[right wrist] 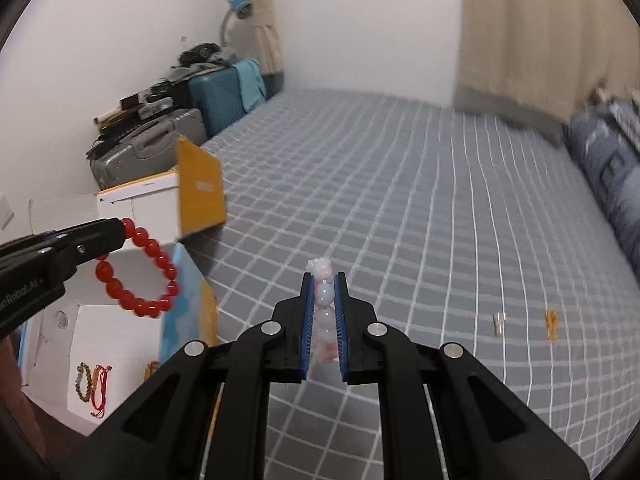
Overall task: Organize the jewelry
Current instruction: 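Carry both held bracelets over the open white box with both tools, then open both tools to drop the bracelets into the box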
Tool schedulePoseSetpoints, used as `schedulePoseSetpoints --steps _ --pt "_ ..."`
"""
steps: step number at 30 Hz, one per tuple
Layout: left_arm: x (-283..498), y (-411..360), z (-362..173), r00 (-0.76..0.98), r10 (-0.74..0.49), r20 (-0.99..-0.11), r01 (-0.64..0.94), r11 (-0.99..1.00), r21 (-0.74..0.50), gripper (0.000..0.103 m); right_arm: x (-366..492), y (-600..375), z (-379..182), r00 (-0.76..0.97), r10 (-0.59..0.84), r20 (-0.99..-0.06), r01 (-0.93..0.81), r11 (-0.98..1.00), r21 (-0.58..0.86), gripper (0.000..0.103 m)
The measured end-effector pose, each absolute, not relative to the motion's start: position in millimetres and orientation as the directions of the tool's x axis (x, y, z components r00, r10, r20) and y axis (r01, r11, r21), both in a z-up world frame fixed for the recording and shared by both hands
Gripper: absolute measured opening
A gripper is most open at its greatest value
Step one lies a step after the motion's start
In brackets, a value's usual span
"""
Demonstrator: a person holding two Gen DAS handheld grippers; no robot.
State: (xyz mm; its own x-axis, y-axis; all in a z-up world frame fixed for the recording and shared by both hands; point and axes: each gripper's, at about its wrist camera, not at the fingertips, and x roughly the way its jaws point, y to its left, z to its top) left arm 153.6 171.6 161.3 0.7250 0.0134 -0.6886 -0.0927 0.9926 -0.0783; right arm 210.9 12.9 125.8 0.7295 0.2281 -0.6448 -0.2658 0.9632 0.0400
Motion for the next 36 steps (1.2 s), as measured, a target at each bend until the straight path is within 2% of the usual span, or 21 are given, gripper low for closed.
schedulePoseSetpoints --steps 7,16,25,36 --pt "127 236 164 0.722 0.096 -0.685 -0.202 0.977 -0.076 0.013 197 82 137 0.694 0.341 -0.634 -0.402 0.914 0.052 0.01" --pt "89 318 130 0.654 0.177 -0.735 -0.339 0.938 -0.075 0.013 180 158 114 0.599 0.42 -0.682 -0.526 0.849 0.06 0.01" --pt "71 367 80 0.564 0.19 -0.804 -0.412 0.908 -0.075 0.013 172 200 72 0.519 0.409 -0.751 -0.568 0.821 0.055 0.01" --pt "66 372 37 0.469 0.161 -0.869 -0.416 0.908 -0.056 0.013 174 213 38 0.435 0.307 -0.846 -0.547 0.837 0.022 0.01"
